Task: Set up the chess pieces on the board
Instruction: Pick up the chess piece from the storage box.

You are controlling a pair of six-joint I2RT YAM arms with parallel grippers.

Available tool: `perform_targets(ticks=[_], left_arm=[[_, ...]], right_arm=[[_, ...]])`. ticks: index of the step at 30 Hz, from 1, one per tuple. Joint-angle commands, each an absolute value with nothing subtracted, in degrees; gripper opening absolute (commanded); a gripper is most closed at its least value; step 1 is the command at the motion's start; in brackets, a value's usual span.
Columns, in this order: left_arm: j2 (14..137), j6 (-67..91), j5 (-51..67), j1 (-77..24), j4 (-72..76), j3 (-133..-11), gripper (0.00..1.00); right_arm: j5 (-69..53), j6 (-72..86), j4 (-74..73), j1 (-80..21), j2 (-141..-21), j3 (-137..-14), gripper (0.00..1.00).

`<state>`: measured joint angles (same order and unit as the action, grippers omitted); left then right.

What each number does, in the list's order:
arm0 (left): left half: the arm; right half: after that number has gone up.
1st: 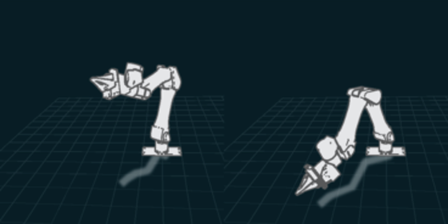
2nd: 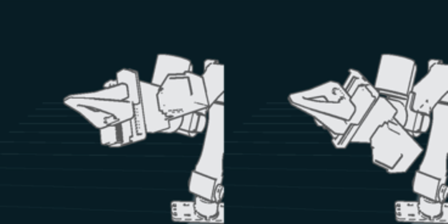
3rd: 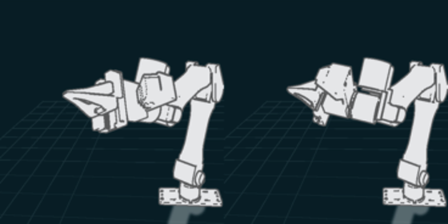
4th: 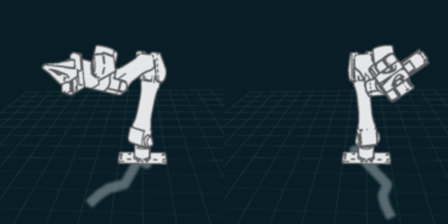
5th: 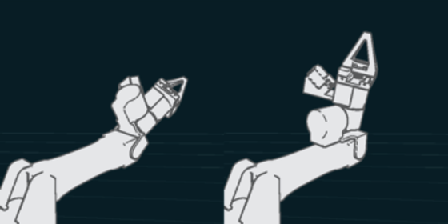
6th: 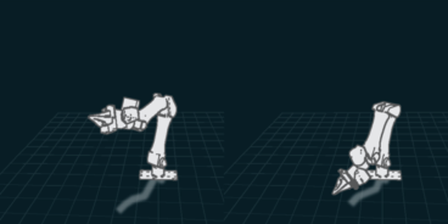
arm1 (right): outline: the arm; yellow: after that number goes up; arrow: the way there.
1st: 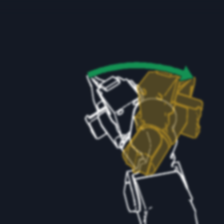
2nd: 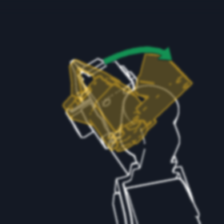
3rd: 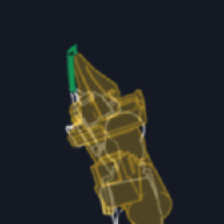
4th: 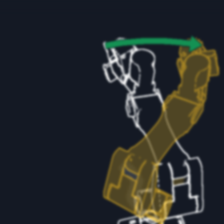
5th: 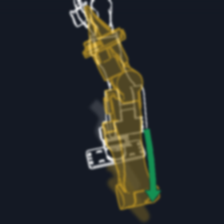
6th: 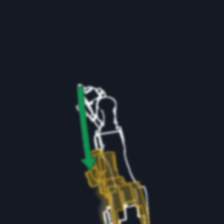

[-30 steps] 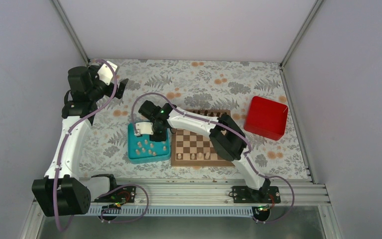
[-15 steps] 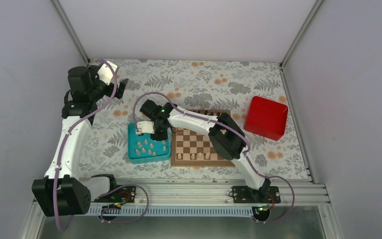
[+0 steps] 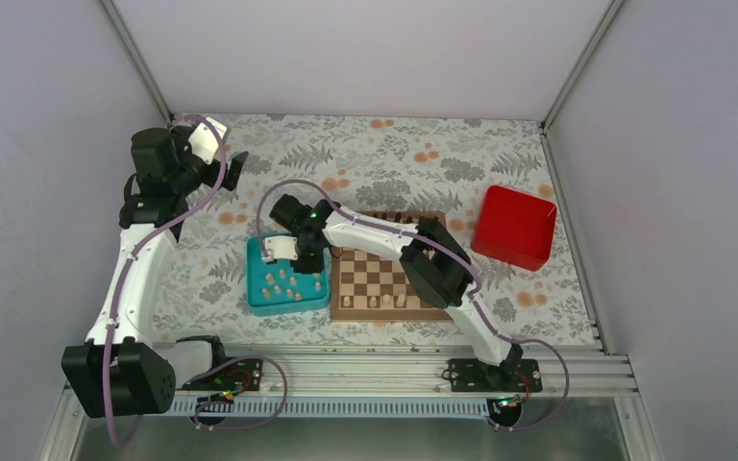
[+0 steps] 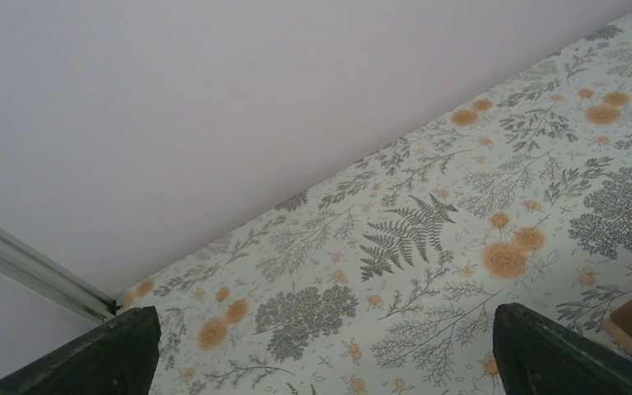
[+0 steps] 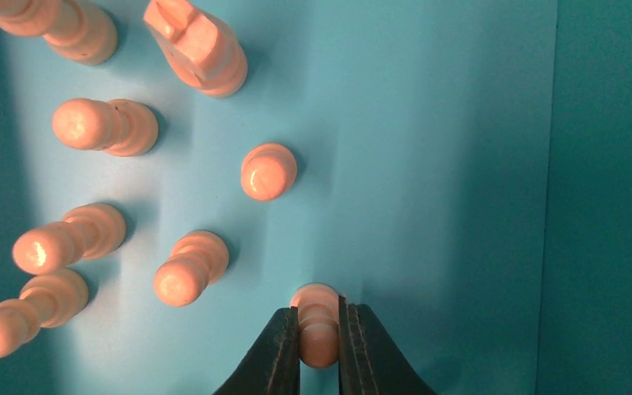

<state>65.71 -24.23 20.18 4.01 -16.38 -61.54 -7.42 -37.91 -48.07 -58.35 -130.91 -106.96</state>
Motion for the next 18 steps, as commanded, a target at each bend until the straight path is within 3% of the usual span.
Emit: perform_targets(ticks=[1, 8, 18], left_arm=[[64.81, -24.17, 21.36, 3.96, -16.03, -61.06, 1.00], [64.45, -24.04, 20.84, 4.02, -15.96, -61.11, 1.00], [64.80, -23.76, 21.50, 4.00, -15.82, -61.21, 1.00]], right_arm=[[-8.79, -37.69, -48.67, -57.84, -128.65, -107.13, 0.05], [-9.03, -36.42, -50.29, -56.14, -114.75, -100.98, 0.04], [-11.76, -36.03, -47.51, -51.64, -93.61, -78.15, 0.05]])
